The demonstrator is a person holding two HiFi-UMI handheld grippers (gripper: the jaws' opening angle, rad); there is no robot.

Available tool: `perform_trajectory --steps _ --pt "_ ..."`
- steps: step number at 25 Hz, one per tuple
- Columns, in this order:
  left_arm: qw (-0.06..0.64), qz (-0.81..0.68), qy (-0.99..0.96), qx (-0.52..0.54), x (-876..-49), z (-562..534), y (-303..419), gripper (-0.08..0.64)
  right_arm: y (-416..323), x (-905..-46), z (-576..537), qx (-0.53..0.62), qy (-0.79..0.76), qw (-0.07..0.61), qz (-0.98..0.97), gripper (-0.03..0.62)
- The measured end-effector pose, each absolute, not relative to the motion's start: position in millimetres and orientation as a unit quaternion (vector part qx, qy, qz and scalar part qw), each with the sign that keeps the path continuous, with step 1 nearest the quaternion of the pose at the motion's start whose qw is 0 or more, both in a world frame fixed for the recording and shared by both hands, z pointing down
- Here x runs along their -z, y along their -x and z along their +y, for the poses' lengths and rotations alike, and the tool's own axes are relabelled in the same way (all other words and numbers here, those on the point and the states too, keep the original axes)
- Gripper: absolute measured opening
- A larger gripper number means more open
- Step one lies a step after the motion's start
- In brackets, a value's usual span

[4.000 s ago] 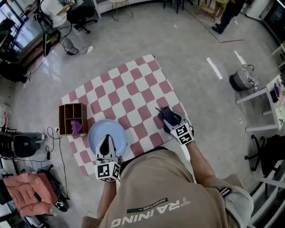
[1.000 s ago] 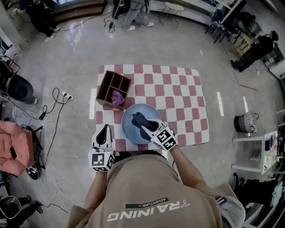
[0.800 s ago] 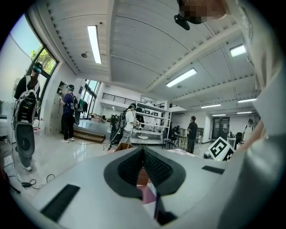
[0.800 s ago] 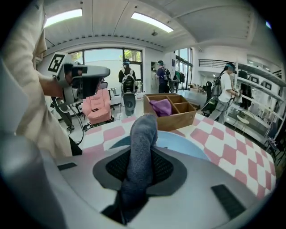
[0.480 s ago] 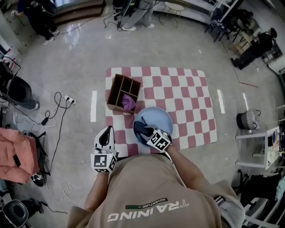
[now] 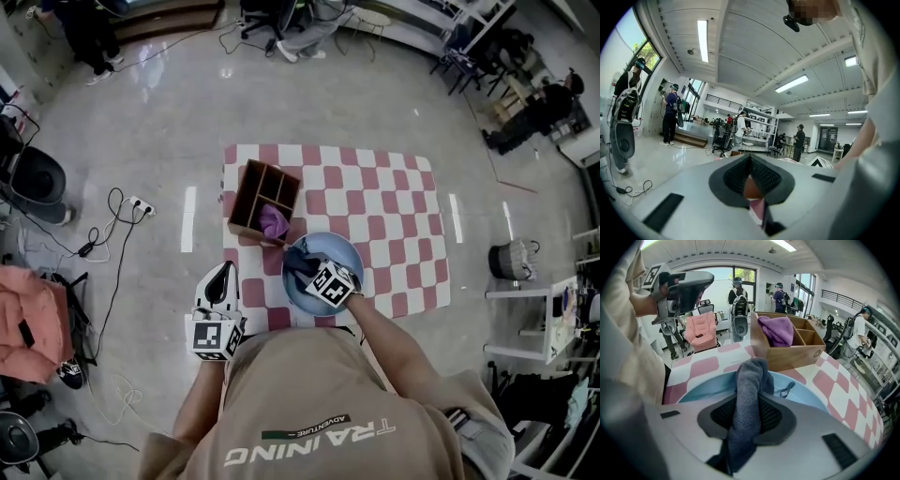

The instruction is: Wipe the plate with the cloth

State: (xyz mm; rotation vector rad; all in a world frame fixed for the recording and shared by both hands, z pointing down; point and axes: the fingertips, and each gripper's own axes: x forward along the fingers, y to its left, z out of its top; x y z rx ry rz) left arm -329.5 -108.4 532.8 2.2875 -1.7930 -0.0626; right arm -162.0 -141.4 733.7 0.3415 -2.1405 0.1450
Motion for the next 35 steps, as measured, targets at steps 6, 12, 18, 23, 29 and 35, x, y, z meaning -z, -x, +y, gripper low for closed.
perform_trajectory --steps 6,12,18,23,29,35 --pt "0.122 -0.625 -0.771 0.024 -527.0 -104.3 321.6 0.011 151.3 -733.0 -163.0 -0.067 -0.142 0.469 -0.869 0.114" --pt "0.128 -0.629 -0.766 0.035 -524.3 -98.7 302.1 0.011 117.2 -732.5 -200.0 -0.08 -0.208 0.467 -0.856 0.115" --pt "0.131 -0.638 -0.758 0.039 -525.0 -93.0 279.9 0.011 79.4 -731.3 -207.0 -0.073 -0.237 0.486 -0.838 0.115" --pt "0.137 -0.64 -0.755 0.041 -530.9 -90.0 261.9 0.011 49.3 -732.0 -194.1 -0.074 -0.249 0.5 -0.826 0.115" --pt "0.137 -0.641 -0.754 0.043 -531.6 -90.1 253.0 0.011 34.0 -731.3 -163.9 -0.072 -0.239 0.517 -0.819 0.115" --pt "0.135 -0.632 -0.762 0.041 -532.3 -90.9 244.1 0.011 30.3 -734.3 -136.6 -0.074 -0.222 0.523 -0.82 0.114"
